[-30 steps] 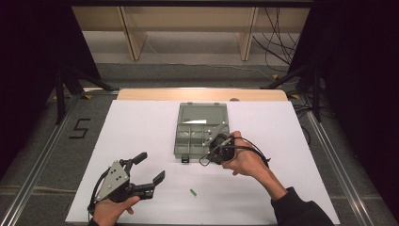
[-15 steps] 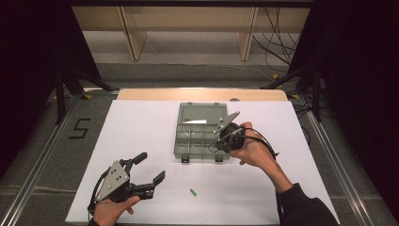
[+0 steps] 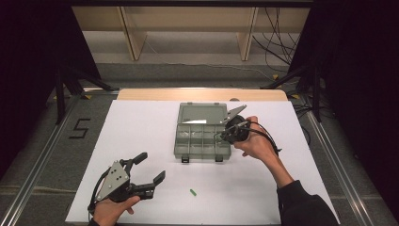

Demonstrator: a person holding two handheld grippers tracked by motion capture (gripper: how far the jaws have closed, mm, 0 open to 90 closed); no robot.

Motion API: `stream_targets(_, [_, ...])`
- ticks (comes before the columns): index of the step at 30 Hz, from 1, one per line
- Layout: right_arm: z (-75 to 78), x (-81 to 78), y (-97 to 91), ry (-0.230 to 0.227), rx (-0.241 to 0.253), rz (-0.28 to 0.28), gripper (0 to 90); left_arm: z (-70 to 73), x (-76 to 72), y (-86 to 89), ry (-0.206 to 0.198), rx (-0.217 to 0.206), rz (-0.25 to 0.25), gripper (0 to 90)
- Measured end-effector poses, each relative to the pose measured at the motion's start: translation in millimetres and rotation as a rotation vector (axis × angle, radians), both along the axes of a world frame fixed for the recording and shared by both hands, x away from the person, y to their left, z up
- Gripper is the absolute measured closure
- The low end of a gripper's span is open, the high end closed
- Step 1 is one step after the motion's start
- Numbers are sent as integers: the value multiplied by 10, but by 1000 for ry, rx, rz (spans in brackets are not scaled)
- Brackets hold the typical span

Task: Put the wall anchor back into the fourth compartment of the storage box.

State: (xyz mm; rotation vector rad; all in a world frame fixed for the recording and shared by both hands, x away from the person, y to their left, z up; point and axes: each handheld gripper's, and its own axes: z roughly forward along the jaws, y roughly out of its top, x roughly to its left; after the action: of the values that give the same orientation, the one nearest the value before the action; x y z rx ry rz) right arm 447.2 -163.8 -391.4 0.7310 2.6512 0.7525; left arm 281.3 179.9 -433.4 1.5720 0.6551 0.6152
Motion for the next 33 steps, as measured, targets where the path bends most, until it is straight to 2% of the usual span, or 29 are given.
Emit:
stream_targets(1, [-10,28,-11,-18,1,7,841,0,2,2,-1,1,0,162])
stream_targets(6, [-60,111,-38,-28,0,-18,840,-1,-2,0,4,2,2,162])
stream_targets(10, [-116,181,-32,-11,1,-35,840,-1,-6,0,10,3,5,162])
stream_targets(11, [-136,206,-34,-23,-1,-26,840,-1,-5,1,9,3,5,162])
stream_targets(13, [-156,231,-32,-20,-2,-31,840,-1,-6,4,9,3,6,162])
stream_targets(14, [-165,241,-30,-14,1,-40,840,-2,5,6,-3,3,1,162])
stream_targets(19, [-208,287,-28,-9,2,-44,841,-1,2,5,0,3,1,162])
stream_targets(22, [-237,326,-26,-26,3,-37,840,-1,2,5,-2,5,1,162])
stream_targets(27, [-286,371,-22,-9,11,-55,840,-1,2,6,-1,4,1,162])
stream_targets(30, [-318,408,-23,-20,13,-48,839,-3,-2,4,6,-3,5,162])
stream_targets(32, [-346,421,-11,-15,25,-53,838,-4,-1,3,5,-2,4,162])
stream_targets(33, [-349,427,-10,-10,16,-57,838,-2,1,6,1,1,2,162])
